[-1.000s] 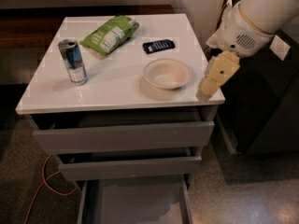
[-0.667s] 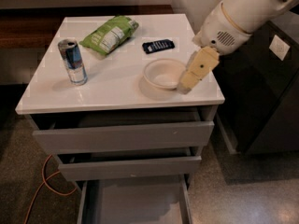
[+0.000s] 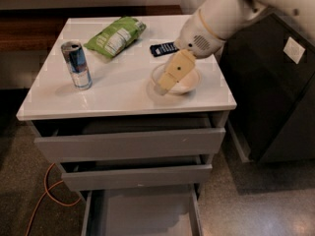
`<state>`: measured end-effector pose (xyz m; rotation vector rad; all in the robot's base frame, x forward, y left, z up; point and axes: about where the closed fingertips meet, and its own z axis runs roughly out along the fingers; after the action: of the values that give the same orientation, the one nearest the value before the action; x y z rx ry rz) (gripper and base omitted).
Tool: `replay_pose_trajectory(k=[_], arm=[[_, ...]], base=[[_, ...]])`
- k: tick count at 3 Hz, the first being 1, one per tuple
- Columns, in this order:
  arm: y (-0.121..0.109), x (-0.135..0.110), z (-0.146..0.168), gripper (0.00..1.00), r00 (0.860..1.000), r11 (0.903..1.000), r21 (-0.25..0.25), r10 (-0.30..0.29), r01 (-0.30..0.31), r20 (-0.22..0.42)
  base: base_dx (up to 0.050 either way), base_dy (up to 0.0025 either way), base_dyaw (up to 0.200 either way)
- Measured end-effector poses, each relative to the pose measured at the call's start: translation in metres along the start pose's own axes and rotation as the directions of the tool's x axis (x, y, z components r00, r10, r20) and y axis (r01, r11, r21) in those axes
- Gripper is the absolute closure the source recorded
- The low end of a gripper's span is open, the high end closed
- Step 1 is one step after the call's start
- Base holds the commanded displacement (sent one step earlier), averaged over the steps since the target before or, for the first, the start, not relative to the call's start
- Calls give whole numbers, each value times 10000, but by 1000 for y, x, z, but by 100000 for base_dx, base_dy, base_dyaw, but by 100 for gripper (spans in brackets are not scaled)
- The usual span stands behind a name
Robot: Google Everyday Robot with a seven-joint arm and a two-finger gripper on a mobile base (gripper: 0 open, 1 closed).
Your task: Place redbull can into bottom drawer
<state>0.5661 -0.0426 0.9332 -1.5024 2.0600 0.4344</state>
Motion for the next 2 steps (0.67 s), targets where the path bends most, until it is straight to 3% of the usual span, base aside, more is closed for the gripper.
replay_pose_trajectory(k=[1, 2], arm=[[-45, -36, 37, 0, 9937, 9962, 55, -870, 868, 711], [-48, -38, 37, 0, 9931, 9960, 80, -890, 887, 759]], base=[[0, 0, 0], [0, 0, 0]])
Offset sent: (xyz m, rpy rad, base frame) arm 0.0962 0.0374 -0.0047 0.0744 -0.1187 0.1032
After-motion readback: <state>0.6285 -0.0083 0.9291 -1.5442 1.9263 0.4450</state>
